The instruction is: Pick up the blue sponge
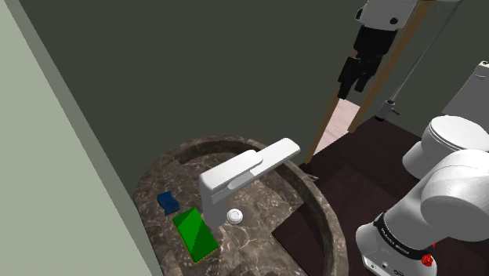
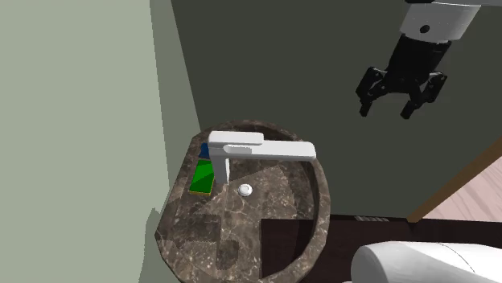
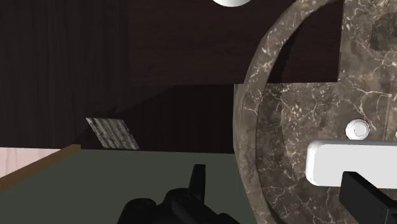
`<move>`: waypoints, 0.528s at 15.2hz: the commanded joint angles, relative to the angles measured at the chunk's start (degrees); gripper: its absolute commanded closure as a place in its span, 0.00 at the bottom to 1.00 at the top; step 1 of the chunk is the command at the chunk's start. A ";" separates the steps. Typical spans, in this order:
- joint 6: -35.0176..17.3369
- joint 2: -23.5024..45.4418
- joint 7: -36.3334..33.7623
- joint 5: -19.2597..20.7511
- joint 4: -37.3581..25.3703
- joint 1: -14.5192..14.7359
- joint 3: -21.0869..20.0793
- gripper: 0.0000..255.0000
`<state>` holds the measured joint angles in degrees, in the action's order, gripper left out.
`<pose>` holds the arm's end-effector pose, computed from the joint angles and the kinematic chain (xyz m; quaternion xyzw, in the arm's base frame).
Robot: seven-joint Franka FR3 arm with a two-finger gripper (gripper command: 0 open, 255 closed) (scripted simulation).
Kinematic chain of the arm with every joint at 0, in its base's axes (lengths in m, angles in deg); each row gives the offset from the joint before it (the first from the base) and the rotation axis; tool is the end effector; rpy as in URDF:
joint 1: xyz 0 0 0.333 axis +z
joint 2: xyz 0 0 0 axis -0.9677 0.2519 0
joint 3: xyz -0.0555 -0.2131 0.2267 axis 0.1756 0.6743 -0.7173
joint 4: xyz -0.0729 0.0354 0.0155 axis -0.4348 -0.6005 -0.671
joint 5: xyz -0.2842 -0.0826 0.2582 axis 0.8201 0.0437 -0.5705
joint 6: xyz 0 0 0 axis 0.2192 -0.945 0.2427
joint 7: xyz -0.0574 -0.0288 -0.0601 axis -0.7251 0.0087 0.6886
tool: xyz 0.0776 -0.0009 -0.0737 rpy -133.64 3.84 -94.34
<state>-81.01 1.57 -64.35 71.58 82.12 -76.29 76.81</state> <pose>0.3159 -0.0208 0.5652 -0.9992 0.0161 0.0317 0.0189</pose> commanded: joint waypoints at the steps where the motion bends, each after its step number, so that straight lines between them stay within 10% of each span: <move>1: 0.00 0.00 0.00 0.00 0.00 0.00 0.00 0.00; 8: -9.63 5.45 -6.13 -5.38 3.60 3.38 -6.10 0.00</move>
<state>-88.97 5.86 -69.57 67.02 85.39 -73.44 71.62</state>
